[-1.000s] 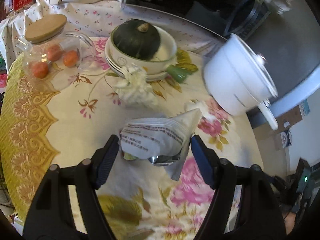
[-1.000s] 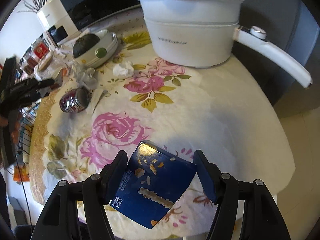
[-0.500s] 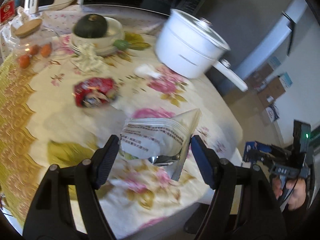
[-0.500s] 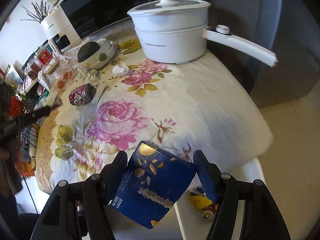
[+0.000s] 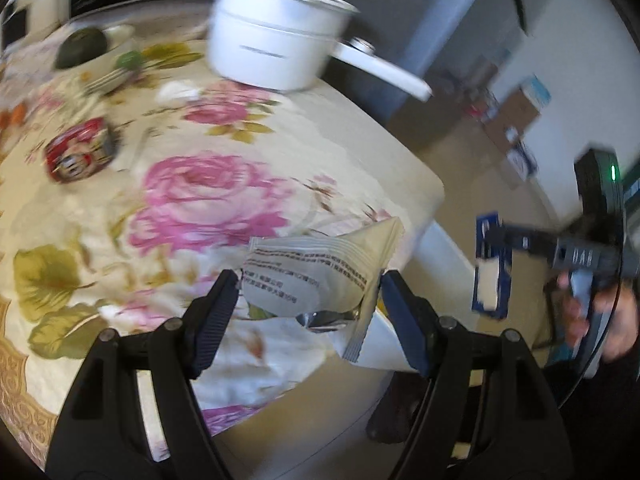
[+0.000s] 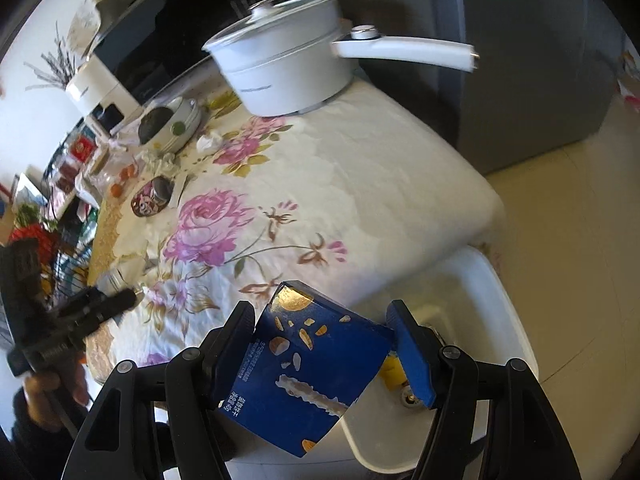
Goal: Collect trash
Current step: 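Carry the white paper with the left gripper while the right carries the blue box to the bin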
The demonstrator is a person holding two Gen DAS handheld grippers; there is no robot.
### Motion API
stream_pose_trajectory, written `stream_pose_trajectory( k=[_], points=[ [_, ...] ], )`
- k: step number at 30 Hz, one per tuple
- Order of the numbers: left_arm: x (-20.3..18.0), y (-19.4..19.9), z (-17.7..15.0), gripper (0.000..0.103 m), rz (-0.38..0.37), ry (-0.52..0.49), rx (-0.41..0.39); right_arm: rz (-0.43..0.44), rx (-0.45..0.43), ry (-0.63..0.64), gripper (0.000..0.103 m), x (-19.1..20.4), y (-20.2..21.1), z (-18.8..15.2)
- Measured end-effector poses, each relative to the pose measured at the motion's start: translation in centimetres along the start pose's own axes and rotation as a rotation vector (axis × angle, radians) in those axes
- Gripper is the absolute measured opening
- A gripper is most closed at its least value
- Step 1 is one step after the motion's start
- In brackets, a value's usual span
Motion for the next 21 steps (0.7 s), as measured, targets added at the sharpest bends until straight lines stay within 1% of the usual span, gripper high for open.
stream_pose_trajectory(
  k=[2,7,14,17,21],
  points=[
    [-1.8,-0.7,-0.5,0.074,-0.004,-0.047,0.004,-0.021,0.011,-0.028,0.07,-1.6,0.1,-0.6],
    [-6.0,-3.1,-1.7,0.074,-0.022,-0.145,0.043,-0.091,0.069,-0.069,0.07,-5.5,-0.1,-2.7],
    [-12.0,-6.8,-3.5,0.074,-0.056,-0.294,0.094,-0.151,0.096,-0.108,0.07,-9.6,0.5,-4.8],
    [-13.7,-8.0,-4.0,0.074,-0.057,-0.341,0.113,-0.16,0.107,-0.123,0.07,-10.9,0.8,-5.6],
    [-15.1,-9.5,-4.5,0.074,-0.034,-0.394,0.133,-0.169,0.111,-0.138,0.07,-12.0,1.2,-6.1]
  ],
)
Point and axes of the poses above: each gripper's, at about its wrist camera, not at the fingertips, and y roughly against the way its jaws point, x to its left, z to its top, the point moved 5 cm from there along -y, roughly the way its jaws point, and after that the axes turned 5 degrees about z, right-handed, at the moved point
